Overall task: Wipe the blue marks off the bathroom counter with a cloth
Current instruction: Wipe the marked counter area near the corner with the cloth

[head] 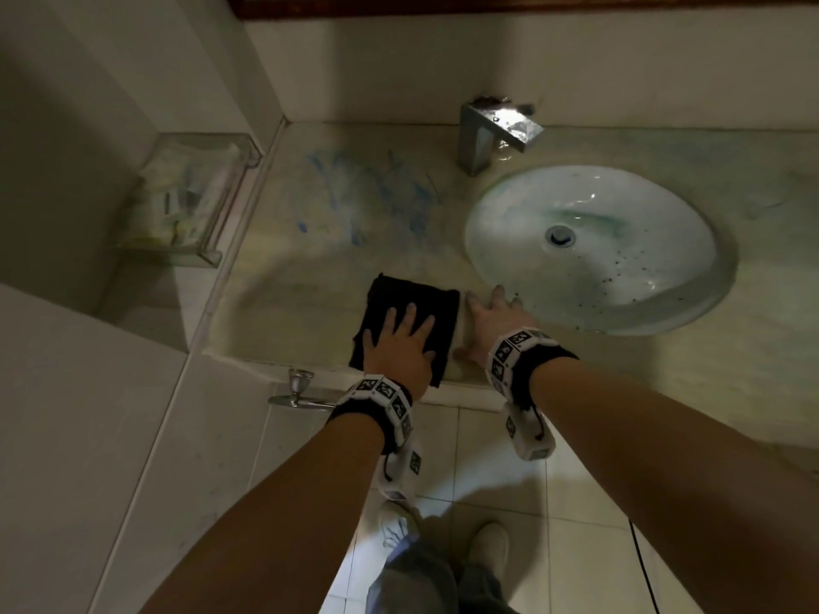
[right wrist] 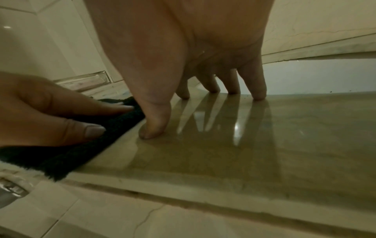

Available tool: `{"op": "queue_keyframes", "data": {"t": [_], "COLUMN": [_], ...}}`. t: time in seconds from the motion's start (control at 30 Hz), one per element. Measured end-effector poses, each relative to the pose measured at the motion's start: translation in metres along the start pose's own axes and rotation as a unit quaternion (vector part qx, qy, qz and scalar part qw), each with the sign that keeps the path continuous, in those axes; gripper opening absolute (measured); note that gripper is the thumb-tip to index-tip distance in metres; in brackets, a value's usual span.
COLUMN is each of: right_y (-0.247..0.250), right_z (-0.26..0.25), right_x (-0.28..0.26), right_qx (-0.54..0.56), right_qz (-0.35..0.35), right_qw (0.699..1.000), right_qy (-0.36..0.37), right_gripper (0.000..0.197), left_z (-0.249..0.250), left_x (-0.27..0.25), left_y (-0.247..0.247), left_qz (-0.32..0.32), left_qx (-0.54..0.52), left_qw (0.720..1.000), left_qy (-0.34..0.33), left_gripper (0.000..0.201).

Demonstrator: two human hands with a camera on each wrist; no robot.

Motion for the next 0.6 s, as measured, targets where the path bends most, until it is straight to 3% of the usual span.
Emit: {"op": "queue_keyframes", "data": {"t": [0.13, 0.27, 0.43, 0.6], "right_y": [0.009, 0.025, 0.033, 0.036], "right_z": [-0.012, -0.037, -0.062, -0.065], "right_x": [-0.006, -0.005, 0.008, 0.017], "right_qx": [-0.016, -0.019, -0.025, -0.028], "right_qz": [-0.024, 0.027, 0.012, -0.020], "right_qw": [1.000, 0.998, 0.999, 0.999], "right_qy": [-0.011, 0.048, 0.034, -0.008], "right_gripper": [0.103, 0.080, 0.107, 0.113], "left_z": [-0.045, -0.100, -0.164, -0.214], "left_x": [0.002, 0.001, -0.003, -0.004], "left_y": [0.005, 0.009, 0.013, 0.015], "left_qz": [-0.003, 0.000, 0.008, 0.016], "left_qx": [-0.020, -0.045, -0.056, -0.085], "left_qw": [1.000, 0.997, 0.993, 0.989], "left_qy": [0.023, 0.063, 0.101, 0.123], "left_gripper": [0.059, 0.060, 0.059, 0.060]}}
Point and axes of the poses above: each hand's wrist, its own x-axis towards the middle knuckle, its own y-axis out of the back of the hand, z = x × y, the point moved 7 cm from there along x, towards the middle knuckle, and after that the axes turned 14 degrees about -z, right-handed, at the moved point
